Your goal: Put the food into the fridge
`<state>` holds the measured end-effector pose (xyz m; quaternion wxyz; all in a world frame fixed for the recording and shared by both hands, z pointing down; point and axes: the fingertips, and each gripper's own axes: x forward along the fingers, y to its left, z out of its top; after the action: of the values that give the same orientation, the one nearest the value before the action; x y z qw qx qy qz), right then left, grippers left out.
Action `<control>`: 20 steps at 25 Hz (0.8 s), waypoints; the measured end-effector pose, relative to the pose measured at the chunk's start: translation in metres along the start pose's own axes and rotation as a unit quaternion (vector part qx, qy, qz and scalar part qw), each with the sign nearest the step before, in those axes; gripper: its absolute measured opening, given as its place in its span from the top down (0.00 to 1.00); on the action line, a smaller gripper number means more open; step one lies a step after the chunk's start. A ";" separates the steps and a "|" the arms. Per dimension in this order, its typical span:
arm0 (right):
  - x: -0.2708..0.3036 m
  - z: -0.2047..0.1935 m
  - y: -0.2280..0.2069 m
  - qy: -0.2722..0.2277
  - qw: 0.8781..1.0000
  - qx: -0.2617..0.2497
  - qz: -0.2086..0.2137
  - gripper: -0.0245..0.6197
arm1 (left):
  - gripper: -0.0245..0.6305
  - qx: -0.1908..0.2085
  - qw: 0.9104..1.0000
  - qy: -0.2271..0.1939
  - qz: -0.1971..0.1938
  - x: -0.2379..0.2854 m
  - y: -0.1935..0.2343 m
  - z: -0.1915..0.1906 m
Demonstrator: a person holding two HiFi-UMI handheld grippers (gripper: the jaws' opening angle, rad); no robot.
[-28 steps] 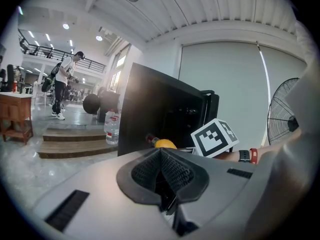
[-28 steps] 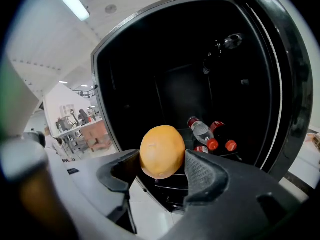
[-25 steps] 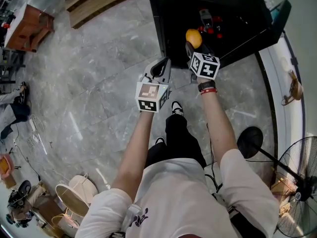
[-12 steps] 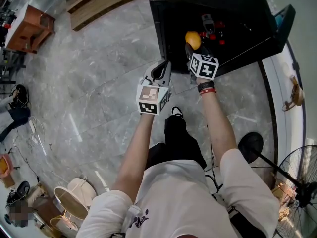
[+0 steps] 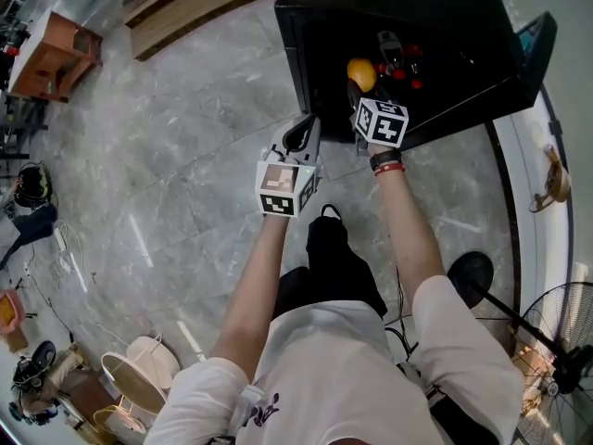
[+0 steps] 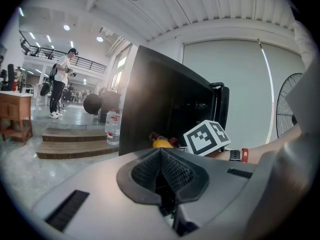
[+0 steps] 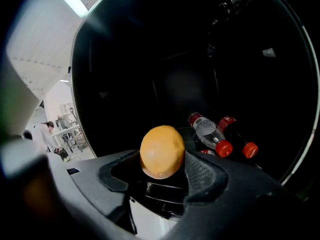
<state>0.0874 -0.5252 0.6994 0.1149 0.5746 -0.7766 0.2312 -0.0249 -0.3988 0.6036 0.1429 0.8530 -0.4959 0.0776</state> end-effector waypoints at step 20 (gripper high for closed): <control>0.050 -0.003 -0.010 0.003 0.999 -0.031 -0.004 0.50 | 0.94 0.005 1.000 -0.006 -0.003 0.022 0.013 -0.013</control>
<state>0.0804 -0.5681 0.7266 0.1359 0.5734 -0.7807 0.2077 -0.0256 -0.4190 0.6238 0.1359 0.8557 -0.4938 0.0741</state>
